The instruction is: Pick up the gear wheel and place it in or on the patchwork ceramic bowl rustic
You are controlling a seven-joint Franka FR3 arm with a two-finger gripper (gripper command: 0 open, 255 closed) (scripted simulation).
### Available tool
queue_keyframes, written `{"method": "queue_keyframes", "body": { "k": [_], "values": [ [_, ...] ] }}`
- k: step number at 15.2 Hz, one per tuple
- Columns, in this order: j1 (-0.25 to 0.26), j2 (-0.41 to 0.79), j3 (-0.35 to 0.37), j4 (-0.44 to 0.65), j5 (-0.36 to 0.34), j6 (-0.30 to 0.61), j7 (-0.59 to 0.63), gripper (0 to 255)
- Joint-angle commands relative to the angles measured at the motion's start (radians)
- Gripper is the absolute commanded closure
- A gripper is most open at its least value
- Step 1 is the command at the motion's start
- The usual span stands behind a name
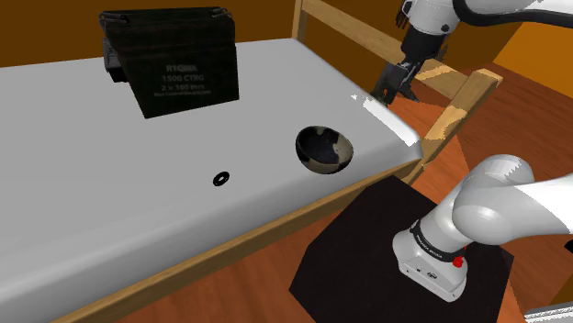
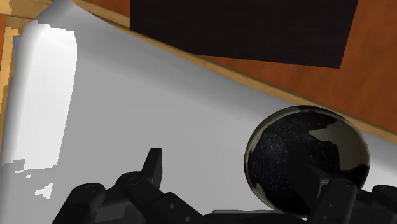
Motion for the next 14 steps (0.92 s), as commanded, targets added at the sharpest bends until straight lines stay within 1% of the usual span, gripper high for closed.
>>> {"method": "queue_keyframes", "body": {
  "k": [1, 8, 14],
  "values": [
    [0.0, 0.0, 0.0, 0.0, 0.0, 0.0, 0.0, 0],
    [0.06, 0.127, 0.095, -0.024, 0.109, 0.134, 0.13, 0],
    [0.108, 0.275, 0.173, 0.002, 0.189, 0.252, 0.23, 0]
  ]
}}
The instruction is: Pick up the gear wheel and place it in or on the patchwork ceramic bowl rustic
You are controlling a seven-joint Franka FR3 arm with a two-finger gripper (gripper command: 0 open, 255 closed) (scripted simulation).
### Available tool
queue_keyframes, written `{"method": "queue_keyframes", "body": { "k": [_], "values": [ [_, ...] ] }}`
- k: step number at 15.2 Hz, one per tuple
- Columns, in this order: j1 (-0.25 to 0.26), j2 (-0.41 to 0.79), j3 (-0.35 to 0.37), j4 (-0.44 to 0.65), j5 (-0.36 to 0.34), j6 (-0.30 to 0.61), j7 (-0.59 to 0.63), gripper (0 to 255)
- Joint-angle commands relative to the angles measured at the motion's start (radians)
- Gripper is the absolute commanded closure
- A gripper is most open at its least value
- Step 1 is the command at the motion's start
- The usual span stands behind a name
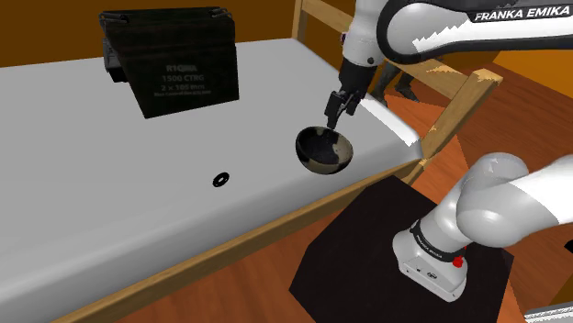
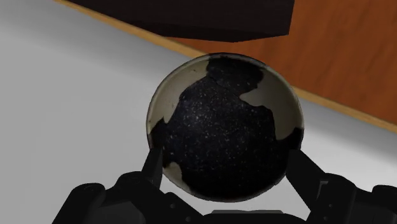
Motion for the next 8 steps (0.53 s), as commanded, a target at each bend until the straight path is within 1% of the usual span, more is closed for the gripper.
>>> {"method": "queue_keyframes", "body": {
  "k": [1, 8],
  "values": [
    [0.015, 0.06, 0.027, 0.014, 0.025, 0.047, 0.034, 0],
    [0.059, 0.269, 0.11, 0.106, 0.083, 0.171, 0.139, 0]
  ]
}}
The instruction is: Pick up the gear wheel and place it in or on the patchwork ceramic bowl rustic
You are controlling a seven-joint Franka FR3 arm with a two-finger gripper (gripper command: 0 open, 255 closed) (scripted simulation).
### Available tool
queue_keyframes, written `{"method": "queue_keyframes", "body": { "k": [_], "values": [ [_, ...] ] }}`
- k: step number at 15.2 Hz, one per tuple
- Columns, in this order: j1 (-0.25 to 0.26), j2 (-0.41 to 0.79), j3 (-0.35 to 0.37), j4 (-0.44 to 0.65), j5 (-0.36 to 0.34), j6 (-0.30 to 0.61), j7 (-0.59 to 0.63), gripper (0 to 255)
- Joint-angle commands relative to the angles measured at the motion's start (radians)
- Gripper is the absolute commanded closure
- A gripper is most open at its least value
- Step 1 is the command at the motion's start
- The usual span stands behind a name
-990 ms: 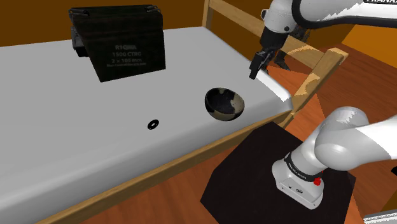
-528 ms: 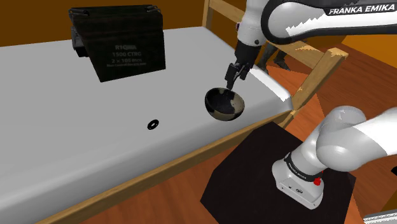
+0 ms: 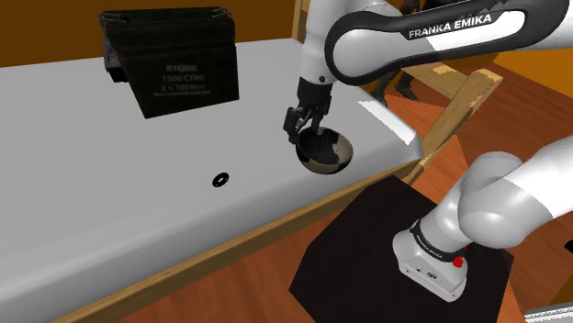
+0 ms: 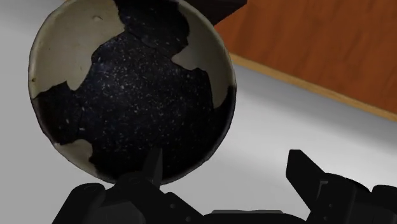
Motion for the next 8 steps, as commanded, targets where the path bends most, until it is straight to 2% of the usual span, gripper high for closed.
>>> {"method": "queue_keyframes", "body": {
  "k": [1, 8],
  "values": [
    [0.013, 0.063, 0.025, 0.026, 0.014, 0.04, 0.033, 0],
    [0.051, 0.294, 0.092, 0.182, 0.02, 0.13, 0.141, 0]
  ]
}}
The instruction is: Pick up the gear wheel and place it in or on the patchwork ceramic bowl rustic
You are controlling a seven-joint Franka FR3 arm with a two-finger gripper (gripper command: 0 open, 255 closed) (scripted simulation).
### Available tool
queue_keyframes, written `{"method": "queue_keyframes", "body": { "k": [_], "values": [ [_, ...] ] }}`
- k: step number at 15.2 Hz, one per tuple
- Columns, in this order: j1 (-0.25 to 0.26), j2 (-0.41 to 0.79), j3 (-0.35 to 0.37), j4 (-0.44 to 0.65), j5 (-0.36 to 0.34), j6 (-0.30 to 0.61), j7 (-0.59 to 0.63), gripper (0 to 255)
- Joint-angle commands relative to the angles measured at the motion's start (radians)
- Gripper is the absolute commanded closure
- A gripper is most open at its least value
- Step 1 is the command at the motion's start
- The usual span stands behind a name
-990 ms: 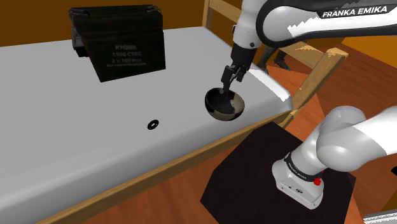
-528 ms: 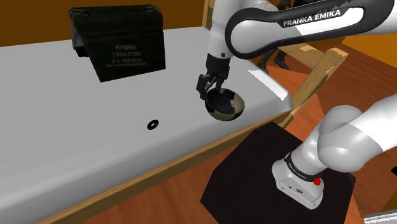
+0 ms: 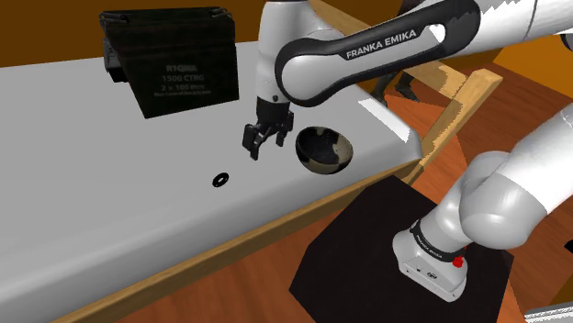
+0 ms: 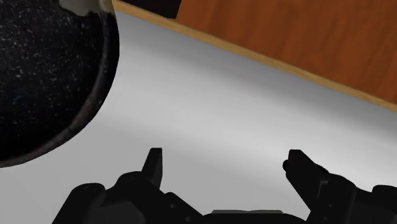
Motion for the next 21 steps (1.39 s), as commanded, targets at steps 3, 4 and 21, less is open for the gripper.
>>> {"method": "queue_keyframes", "body": {
  "k": [3, 4, 21],
  "values": [
    [0.026, 0.137, 0.029, 0.107, -0.012, 0.039, 0.064, 0],
    [0.033, 0.172, 0.035, 0.137, -0.017, 0.045, 0.08, 0],
    [0.095, 0.405, 0.05, 0.278, -0.064, 0.15, 0.166, 0]
  ]
}}
